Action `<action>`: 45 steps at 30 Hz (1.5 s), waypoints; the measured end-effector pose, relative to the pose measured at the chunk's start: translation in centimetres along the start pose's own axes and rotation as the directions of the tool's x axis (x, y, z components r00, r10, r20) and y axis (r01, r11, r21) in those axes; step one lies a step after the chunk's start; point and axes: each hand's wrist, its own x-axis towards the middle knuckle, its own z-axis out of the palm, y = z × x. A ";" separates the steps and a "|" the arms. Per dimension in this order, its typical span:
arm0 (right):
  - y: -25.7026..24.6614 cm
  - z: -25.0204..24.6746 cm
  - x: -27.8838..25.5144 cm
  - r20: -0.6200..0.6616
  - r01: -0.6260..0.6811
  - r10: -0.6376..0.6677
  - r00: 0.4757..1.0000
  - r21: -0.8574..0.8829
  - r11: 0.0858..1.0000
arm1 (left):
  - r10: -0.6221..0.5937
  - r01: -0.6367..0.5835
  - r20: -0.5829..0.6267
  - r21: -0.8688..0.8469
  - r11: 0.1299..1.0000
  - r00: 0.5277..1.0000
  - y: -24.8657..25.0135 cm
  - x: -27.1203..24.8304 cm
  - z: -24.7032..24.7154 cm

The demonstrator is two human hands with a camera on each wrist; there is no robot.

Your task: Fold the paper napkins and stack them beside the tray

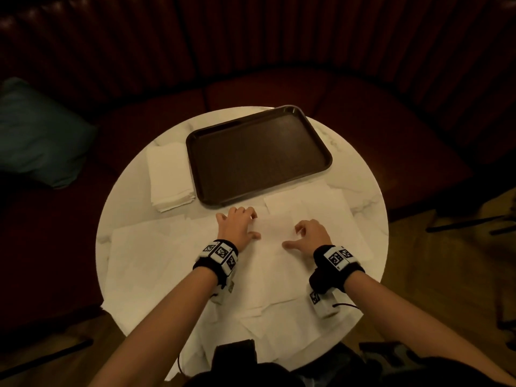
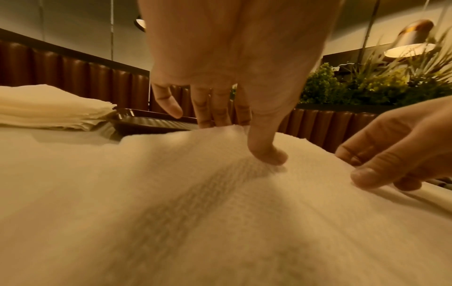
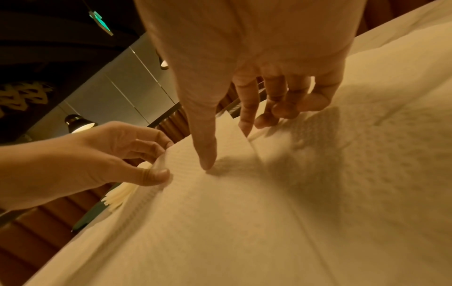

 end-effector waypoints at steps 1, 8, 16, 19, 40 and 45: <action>-0.1 -0.2 -0.1 0.002 0.007 -0.007 1.000 0.003 1.000 | -0.001 0.000 -0.019 -0.031 1.000 1.000 0.0 -0.1 -0.1; -1.5 -1.7 -1.5 0.066 0.162 -0.215 0.974 0.458 0.874 | -0.094 0.092 0.002 -0.241 0.966 0.996 -1.4 -1.4 -1.1; -2.6 -4.8 -1.4 -0.068 0.213 -0.221 0.973 0.632 0.745 | -0.171 0.281 0.223 -0.795 0.537 0.960 -4.3 -3.2 -3.0; -2.7 -4.6 -0.8 -0.170 0.283 -0.226 0.959 0.552 0.784 | -0.205 0.335 0.278 -0.876 0.346 0.938 -3.8 -3.6 -2.6; -10.5 -0.5 -1.5 0.024 0.161 -0.266 0.964 0.741 0.652 | -0.301 0.243 0.202 -0.964 0.106 0.932 -4.5 -5.6 -4.2; -12.8 0.4 -0.6 0.038 0.151 -0.289 0.957 0.784 0.602 | -0.275 0.208 0.155 -0.962 0.178 0.949 -7.0 -4.8 -5.3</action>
